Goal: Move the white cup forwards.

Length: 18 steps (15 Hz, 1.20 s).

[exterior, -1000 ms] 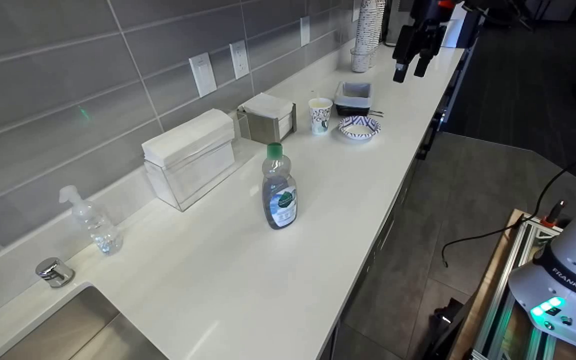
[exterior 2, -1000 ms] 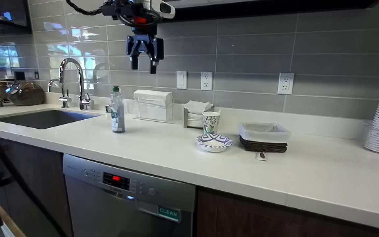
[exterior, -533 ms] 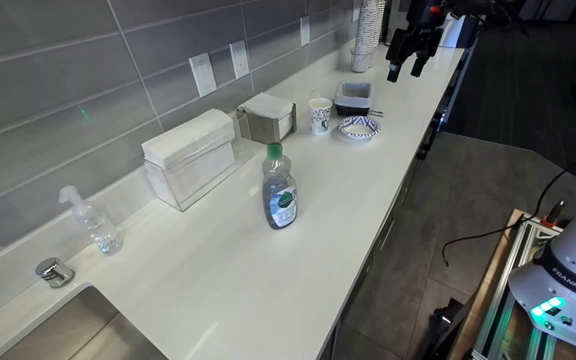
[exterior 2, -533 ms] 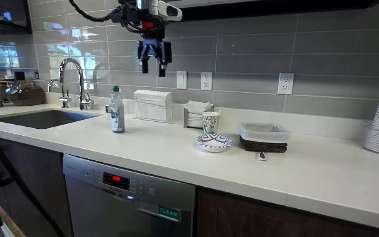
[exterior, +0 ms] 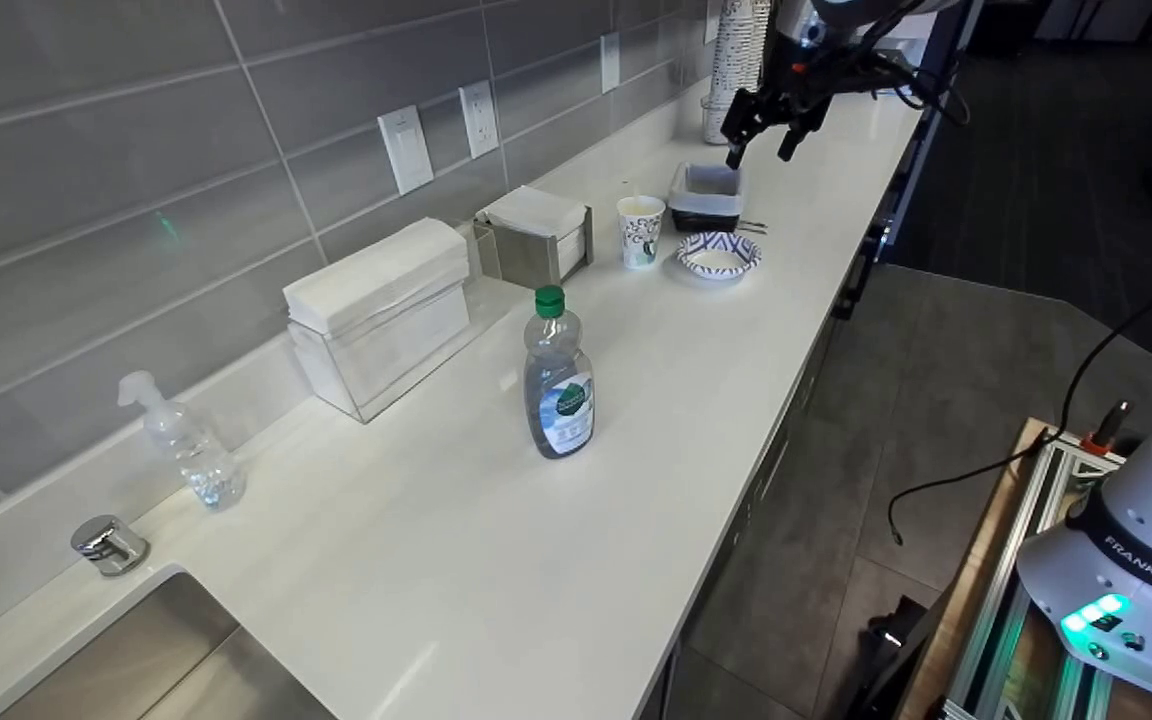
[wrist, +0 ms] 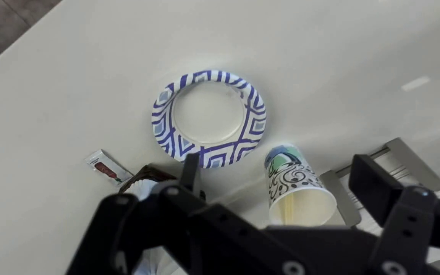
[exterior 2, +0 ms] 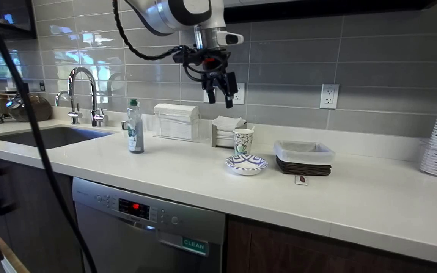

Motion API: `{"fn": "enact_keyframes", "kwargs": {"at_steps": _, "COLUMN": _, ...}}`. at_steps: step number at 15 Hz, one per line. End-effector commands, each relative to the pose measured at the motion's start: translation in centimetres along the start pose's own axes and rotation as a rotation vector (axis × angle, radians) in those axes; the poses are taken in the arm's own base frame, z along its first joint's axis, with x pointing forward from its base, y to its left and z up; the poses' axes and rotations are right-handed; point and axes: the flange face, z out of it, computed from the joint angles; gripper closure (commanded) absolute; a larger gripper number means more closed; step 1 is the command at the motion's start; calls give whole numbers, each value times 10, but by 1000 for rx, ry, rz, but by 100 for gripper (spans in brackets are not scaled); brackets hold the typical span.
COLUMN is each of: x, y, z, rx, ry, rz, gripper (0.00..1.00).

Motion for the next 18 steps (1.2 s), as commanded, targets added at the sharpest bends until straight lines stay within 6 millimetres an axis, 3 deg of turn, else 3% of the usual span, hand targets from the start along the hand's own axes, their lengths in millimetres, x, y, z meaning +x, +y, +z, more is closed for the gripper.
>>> {"fn": "enact_keyframes", "kwargs": {"at_steps": 1, "x": 48, "y": -6, "z": 32, "rx": 7, "ry": 4, "rz": 83, "gripper": 0}}
{"fn": "enact_keyframes", "kwargs": {"at_steps": 8, "x": 109, "y": -26, "z": 79, "rx": 4, "ry": 23, "rz": 187, "gripper": 0}}
{"fn": "enact_keyframes", "kwargs": {"at_steps": 10, "x": 115, "y": -28, "z": 93, "rx": 16, "ry": 28, "rz": 229, "gripper": 0}}
{"fn": "enact_keyframes", "kwargs": {"at_steps": 11, "x": 104, "y": -24, "z": 77, "rx": 2, "ry": 15, "rz": 183, "gripper": 0}}
{"fn": "enact_keyframes", "kwargs": {"at_steps": 18, "x": 115, "y": -22, "z": 103, "rx": 29, "ry": 27, "rz": 235, "gripper": 0}}
